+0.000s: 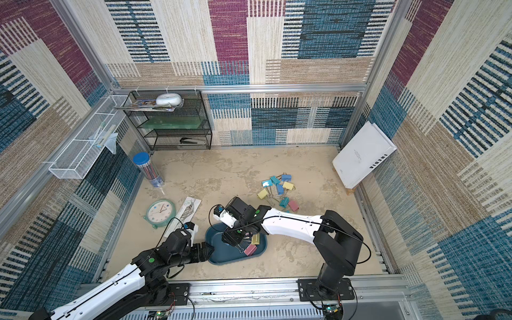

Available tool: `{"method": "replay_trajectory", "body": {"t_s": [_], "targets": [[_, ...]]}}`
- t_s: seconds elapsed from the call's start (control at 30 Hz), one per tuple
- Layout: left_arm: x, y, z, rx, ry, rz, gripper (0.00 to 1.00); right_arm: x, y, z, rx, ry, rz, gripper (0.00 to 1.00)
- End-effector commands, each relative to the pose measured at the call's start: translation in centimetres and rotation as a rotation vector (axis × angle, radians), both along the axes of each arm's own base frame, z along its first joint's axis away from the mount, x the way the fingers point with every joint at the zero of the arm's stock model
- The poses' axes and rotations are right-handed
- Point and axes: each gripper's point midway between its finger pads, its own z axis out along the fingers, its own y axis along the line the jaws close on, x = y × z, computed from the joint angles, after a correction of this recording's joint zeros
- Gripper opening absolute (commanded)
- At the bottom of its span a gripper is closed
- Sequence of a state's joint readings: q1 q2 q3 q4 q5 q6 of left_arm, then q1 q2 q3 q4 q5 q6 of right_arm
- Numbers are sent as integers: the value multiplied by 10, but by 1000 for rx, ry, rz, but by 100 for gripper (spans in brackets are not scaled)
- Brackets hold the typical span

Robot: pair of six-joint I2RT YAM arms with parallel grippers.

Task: Put the binder clips in the storage box
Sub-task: Place the binder clip in the storage box, then pick up the binder clip at the center of the board.

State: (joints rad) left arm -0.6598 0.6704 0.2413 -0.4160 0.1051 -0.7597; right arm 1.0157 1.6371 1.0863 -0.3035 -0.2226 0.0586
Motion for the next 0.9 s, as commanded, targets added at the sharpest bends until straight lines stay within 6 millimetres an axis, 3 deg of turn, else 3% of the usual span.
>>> {"method": "replay_trajectory", "body": {"t_s": [0.0,0.13,0.2,0.3,0.4,0.67,0.87], "targets": [[-2,5,-5,26,16,6,84,20,-2,35,85,-56,1,77],[-2,5,-6,32,23,5,84,49,-18,64,107,-101,-42,84],[-2,4,-6,31,24,5,84,86,-40,68,69,-155,-171,84],[-2,4,-5,30,21,5,84,150,-93,53,-18,-160,-402,86],[-3,5,-6,31,24,6,84,187,-129,23,-168,-200,-501,88],[-3,6,-7,40,30,8,84,226,-143,-22,-199,-207,-446,94],[-3,7,-7,42,30,13,84,227,-132,-34,-158,-145,-389,95]]}}
